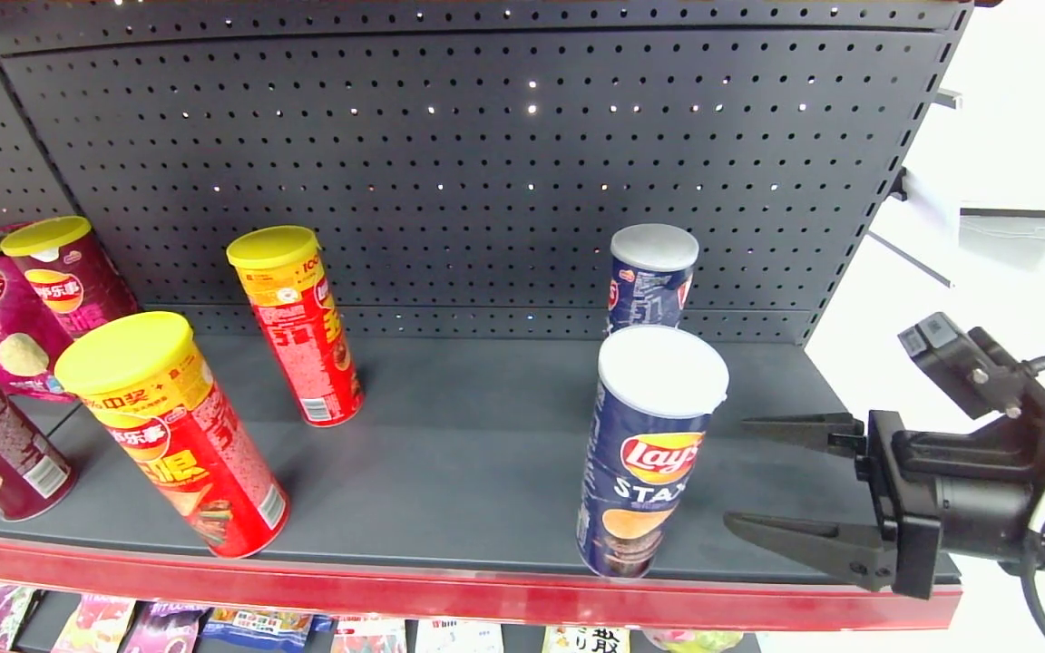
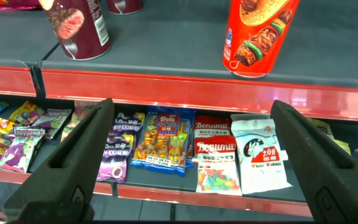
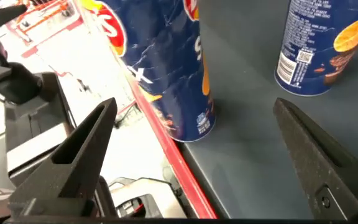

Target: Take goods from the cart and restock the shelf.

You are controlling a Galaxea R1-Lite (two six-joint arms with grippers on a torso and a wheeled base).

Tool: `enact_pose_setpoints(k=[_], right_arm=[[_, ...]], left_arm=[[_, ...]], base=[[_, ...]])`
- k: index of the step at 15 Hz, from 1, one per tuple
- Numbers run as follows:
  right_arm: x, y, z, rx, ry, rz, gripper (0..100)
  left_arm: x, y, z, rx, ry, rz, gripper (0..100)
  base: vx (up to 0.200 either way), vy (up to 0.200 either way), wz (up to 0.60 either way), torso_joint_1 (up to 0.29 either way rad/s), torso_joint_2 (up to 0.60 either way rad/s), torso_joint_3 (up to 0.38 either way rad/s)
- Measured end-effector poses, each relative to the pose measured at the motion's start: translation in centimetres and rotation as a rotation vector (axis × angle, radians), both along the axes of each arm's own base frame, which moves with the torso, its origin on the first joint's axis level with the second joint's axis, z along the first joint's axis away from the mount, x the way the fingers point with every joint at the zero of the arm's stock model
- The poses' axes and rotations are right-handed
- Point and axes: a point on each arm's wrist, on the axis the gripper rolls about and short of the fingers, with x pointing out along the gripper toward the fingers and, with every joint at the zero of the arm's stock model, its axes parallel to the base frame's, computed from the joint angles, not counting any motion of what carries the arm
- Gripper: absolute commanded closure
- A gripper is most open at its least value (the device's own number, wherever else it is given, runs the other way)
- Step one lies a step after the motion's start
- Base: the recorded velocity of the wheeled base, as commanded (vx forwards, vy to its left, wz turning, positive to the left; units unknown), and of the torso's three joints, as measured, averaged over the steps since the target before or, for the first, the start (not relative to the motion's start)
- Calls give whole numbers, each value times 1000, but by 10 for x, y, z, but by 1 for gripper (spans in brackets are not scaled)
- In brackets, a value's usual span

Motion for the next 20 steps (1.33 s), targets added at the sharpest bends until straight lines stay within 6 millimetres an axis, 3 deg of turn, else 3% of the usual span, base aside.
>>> enact_pose_setpoints(k=[5, 20], right_arm=[[11, 12, 6, 30, -152, 72, 0], [22, 50, -7, 31, -162, 257, 0]], left_arm=[[0, 0, 0, 0, 0, 0, 0], [0, 0, 0, 0, 0, 0, 0]], base=[[0, 0, 0, 0, 0, 0], [0, 0, 0, 0, 0, 0]])
